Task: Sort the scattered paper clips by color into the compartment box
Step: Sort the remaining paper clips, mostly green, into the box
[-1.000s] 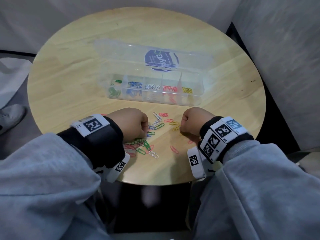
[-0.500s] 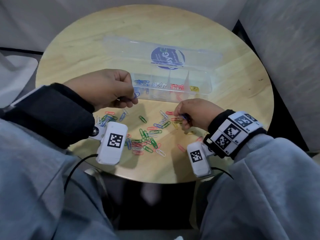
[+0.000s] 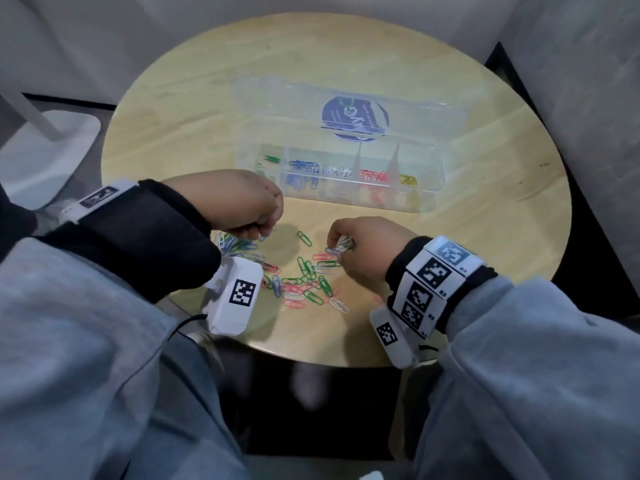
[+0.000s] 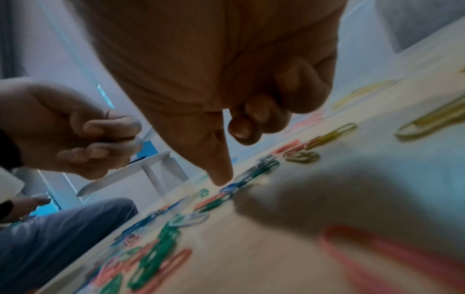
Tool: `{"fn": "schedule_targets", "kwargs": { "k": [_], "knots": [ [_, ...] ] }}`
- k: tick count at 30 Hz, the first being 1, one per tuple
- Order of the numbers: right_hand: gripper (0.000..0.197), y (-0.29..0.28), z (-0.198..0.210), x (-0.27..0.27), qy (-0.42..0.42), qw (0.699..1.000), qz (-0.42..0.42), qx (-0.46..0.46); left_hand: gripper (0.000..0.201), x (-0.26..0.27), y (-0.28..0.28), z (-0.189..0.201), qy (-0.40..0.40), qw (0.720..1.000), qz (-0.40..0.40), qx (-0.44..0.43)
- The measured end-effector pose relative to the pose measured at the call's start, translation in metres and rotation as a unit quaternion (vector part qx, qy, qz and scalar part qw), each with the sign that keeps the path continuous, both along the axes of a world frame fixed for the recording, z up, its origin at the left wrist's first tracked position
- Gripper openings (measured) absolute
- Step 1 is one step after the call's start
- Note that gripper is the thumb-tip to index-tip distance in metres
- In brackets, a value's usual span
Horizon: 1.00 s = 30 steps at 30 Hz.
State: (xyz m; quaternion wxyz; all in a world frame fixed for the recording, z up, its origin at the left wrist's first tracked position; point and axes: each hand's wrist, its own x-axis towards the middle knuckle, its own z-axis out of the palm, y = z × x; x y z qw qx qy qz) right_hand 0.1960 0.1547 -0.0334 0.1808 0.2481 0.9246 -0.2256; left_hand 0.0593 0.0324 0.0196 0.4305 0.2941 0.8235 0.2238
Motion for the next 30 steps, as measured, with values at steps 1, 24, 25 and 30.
{"fn": "schedule_targets", "kwargs": {
  "k": [1,24,25,30],
  "knots": [
    [0.023,0.0,0.0,0.0,-0.009,1.0,0.007,0.007,0.032,0.0,0.001,-0.002,0.019,1.0,-0.018,-0.014],
    [0.01,0.005,-0.002,0.005,0.0,0.999,0.05,0.018,0.013,0.018,0.002,-0.054,0.226,0.903,-0.339,-0.136],
    [0.01,0.006,-0.002,0.006,0.003,0.999,0.043,0.016,0.014,0.018,0.002,-0.056,0.231,0.901,-0.342,-0.138],
    [0.017,0.009,-0.003,0.008,0.007,0.999,0.027,0.021,0.019,0.014,0.004,-0.06,0.229,0.904,-0.337,-0.129]
  ]
}}
